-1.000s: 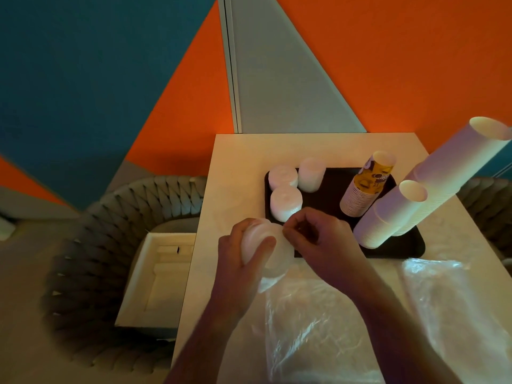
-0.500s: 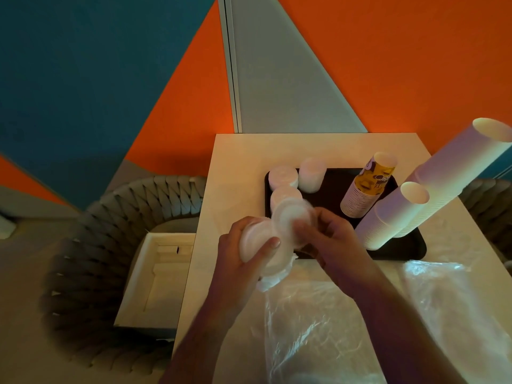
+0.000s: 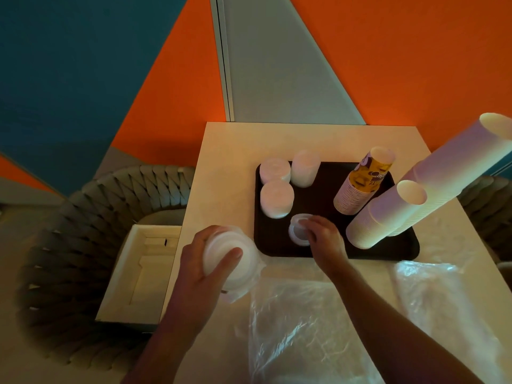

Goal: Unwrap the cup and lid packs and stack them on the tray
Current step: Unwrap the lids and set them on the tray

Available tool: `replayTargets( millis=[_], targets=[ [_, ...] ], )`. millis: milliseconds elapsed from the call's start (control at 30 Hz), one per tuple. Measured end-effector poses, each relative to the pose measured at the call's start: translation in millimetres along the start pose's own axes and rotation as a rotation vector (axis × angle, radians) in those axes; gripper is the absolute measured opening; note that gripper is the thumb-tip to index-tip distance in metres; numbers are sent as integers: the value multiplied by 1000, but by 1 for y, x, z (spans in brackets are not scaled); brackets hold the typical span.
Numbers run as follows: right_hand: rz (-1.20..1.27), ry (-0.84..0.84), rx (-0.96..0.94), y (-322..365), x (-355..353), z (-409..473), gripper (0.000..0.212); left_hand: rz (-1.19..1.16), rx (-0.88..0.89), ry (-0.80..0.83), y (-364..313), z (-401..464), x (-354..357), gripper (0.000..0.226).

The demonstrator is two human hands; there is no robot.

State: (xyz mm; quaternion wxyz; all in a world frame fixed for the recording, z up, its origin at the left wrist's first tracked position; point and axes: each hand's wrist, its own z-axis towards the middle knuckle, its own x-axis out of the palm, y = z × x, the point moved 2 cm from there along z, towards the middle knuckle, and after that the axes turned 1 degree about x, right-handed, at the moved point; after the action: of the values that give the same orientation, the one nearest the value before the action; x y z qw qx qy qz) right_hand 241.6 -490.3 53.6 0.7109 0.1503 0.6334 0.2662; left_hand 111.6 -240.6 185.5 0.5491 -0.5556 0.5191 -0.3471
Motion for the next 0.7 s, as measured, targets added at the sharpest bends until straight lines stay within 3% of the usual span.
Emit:
replayTargets(
  millis=[267,467,567,700],
  targets=[
    [-94,192,127,-6,11,-14,39,-7,-7,-17,0,-1,-3,48],
    [-121,152,145,10,-6,-11,37,7,-4,-14,-2,-4,-1,53],
    [170,21,214,38,-30,-9,30,15,-12,-14,-4,-6,0,50],
    [608,-5,271,94,-70,-15,14,21,-14,5,-7,-8,5,56]
  ],
)
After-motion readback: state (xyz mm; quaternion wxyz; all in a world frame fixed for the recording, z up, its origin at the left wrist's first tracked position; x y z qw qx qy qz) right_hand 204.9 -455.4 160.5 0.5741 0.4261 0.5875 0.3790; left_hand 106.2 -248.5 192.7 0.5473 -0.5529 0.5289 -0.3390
